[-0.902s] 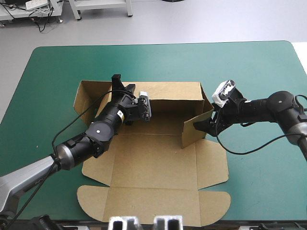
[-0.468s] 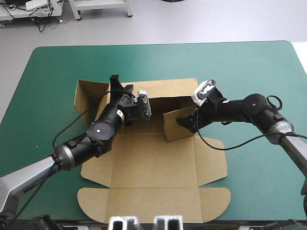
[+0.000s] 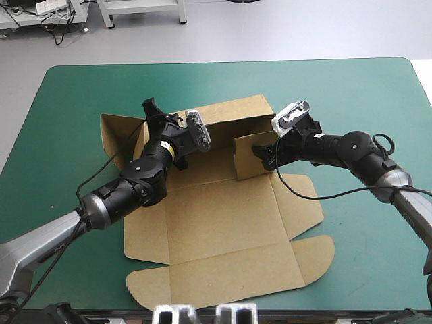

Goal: Fold the box

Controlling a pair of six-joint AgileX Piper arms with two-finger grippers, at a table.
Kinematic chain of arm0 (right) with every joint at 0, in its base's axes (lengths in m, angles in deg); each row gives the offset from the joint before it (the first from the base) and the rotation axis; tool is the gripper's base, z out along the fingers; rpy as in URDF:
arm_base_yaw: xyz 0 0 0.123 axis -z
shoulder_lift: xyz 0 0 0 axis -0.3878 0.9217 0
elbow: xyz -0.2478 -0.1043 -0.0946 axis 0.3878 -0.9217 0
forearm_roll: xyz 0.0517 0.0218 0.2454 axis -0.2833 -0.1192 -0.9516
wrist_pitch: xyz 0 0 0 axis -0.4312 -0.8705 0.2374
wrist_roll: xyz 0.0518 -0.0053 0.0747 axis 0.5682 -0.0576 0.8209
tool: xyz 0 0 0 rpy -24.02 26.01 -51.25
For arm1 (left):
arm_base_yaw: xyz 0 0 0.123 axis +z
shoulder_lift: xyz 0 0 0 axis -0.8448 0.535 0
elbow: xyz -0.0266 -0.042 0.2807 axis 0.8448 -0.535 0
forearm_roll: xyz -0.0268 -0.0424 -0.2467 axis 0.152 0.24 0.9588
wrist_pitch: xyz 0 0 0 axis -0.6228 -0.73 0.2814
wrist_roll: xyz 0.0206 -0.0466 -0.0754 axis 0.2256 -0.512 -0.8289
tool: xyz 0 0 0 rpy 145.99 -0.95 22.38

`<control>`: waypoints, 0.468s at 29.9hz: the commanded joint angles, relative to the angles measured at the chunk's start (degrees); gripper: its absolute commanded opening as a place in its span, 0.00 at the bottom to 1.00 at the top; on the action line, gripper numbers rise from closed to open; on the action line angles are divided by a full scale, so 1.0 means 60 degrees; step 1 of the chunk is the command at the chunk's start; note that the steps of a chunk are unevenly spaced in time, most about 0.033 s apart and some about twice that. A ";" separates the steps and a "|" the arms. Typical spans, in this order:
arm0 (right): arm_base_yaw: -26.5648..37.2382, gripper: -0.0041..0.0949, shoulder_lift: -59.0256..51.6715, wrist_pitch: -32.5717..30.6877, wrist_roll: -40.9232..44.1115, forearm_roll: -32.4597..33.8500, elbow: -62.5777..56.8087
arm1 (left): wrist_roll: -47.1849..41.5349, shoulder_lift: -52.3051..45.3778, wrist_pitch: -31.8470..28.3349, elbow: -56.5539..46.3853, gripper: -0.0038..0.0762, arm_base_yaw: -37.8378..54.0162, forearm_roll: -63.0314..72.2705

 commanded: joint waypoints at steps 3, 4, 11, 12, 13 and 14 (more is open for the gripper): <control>0.0033 0.72 -0.0302 0.0524 0.0031 -0.0364 0.0532 | 0.0113 -0.0254 0.0265 0.0699 0.06 -0.0334 0.0496; 0.0033 0.72 -0.0302 0.0524 0.0031 -0.0364 0.0556 | 0.0136 -0.0254 0.0265 0.0699 0.06 -0.0389 0.0496; 0.0033 0.71 -0.0285 0.0446 -0.0407 0.0005 0.0591 | 0.0136 -0.0250 0.0154 0.0699 0.06 -0.0859 0.1071; 0.0033 0.71 -0.0285 0.0501 -0.0389 0.0075 0.0591 | 0.0136 -0.0250 0.0131 0.0699 0.06 -0.0915 0.1071; 0.0033 0.69 -0.0285 0.0526 -0.0389 0.0099 0.0591 | 0.0136 -0.0250 0.0131 0.0699 0.06 -0.0916 0.1052; 0.0052 0.66 -0.0285 0.0546 -0.0285 0.0139 0.0591 | 0.0136 -0.0250 0.0168 0.0699 0.06 -0.0933 0.1052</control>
